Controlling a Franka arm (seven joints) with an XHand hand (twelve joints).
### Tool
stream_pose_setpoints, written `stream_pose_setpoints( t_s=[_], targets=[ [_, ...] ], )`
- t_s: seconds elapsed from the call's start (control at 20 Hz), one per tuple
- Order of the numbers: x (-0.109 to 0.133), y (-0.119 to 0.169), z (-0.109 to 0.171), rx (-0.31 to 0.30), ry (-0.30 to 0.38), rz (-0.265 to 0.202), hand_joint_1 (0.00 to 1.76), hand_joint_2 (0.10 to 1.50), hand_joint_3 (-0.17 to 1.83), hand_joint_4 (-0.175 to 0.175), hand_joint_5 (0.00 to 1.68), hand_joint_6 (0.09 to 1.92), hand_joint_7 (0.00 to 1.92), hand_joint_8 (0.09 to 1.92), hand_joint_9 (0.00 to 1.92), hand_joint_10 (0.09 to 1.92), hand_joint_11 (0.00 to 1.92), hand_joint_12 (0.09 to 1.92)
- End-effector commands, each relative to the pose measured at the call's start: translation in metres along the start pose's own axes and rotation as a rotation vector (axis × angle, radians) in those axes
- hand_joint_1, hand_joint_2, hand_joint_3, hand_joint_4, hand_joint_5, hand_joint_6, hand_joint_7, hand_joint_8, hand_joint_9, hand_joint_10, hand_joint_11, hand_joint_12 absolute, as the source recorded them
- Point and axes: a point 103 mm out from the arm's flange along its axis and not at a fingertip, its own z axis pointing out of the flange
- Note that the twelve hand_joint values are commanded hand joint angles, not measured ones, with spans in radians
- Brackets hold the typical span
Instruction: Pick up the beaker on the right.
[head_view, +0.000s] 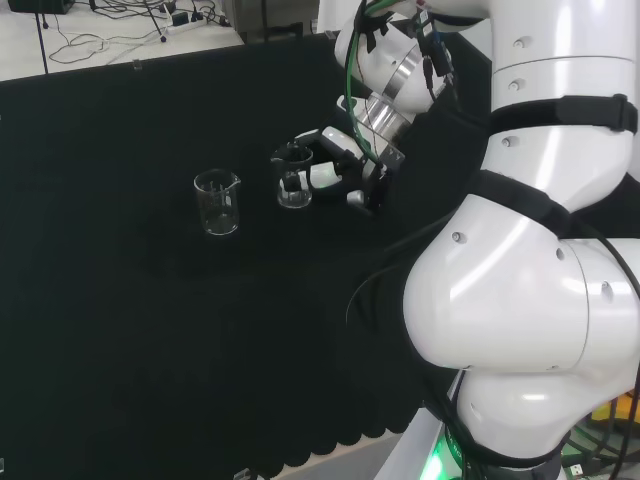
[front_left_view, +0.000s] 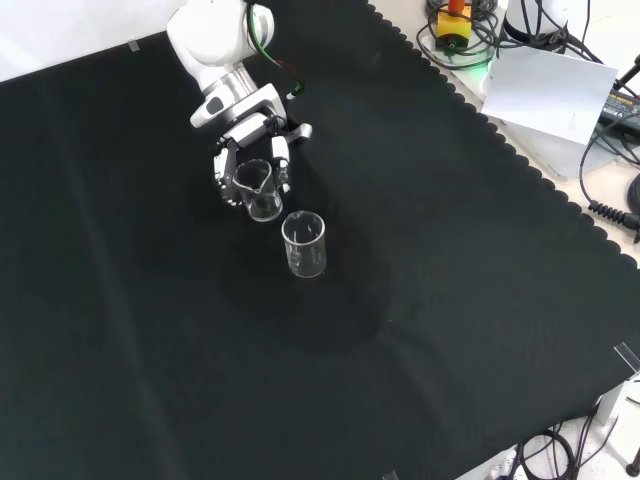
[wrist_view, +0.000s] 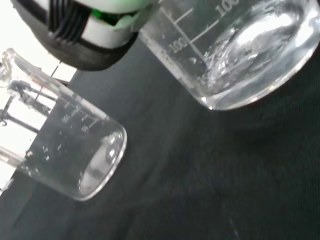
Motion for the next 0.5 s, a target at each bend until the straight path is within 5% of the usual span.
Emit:
stream_pose_setpoints(
  t_s=[0.05,0.5],
  targets=[
    [0.013,0.005,-0.034,-0.041,-0.095,-0.031,1.31,1.03,-0.17,-0.170,1.40,0.26,1.51,0.12,1.50,0.25,1.19,0.82],
    [0.033,0.001,-0.068,-0.038,-0.196,-0.045,1.30,1.09,-0.17,-0.175,1.18,0.69,1.23,0.67,1.42,0.43,1.22,0.76]
  ],
)
